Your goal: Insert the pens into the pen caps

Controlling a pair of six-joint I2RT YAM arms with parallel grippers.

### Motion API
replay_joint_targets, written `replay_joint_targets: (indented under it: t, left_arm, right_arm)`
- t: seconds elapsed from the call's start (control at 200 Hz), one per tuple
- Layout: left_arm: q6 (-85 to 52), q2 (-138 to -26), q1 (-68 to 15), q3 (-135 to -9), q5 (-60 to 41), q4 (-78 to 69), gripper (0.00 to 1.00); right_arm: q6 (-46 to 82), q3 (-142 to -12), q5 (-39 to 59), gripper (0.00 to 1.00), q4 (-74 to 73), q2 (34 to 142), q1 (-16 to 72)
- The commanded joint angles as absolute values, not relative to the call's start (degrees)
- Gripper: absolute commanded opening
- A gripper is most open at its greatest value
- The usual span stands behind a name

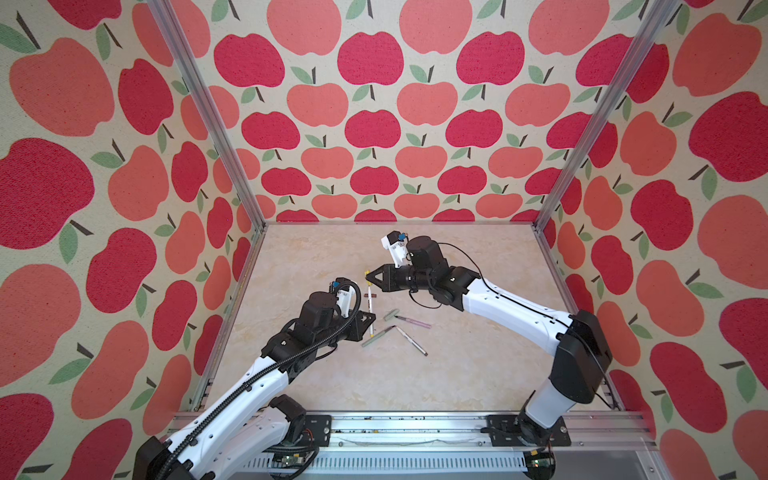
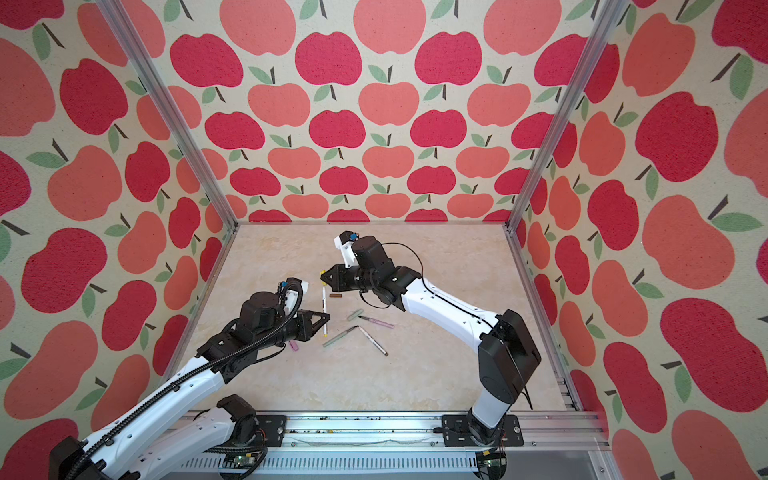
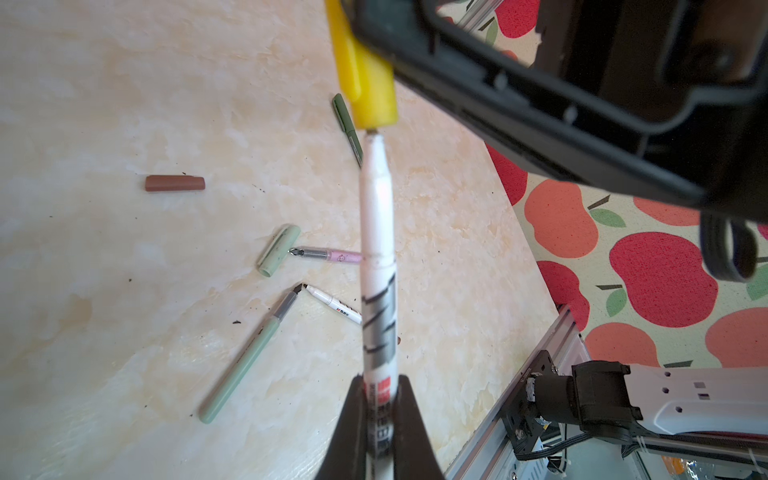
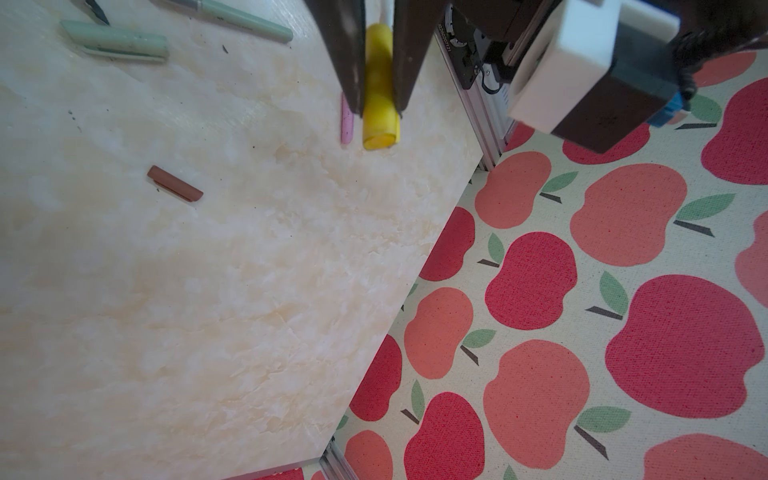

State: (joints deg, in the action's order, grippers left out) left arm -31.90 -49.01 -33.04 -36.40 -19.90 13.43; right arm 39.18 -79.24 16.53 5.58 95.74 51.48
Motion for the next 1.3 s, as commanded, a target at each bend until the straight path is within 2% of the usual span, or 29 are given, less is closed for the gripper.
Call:
replay_joint_targets:
  t: [0.0, 0.755, 1.291]
  left_arm:
    - [-32.2, -48.4, -33.0, -37.3, -19.3, 12.2, 0.0]
    - [-33.6, -48.0, -32.3, -36.6, -18.4, 12.1, 0.0]
    - [-33.1, -45.8, -30.8, -37.1, -13.7, 11.6, 0.0]
  right_arm:
    - [38.9, -78.4, 16.3, 0.0, 5.8, 96.1, 51.8]
    - [40.3, -77.5, 16.4, 0.0, 4.8, 94.8, 53.8]
    - [41.8, -76.8, 16.9, 0.0, 6.2, 93.8, 54.8]
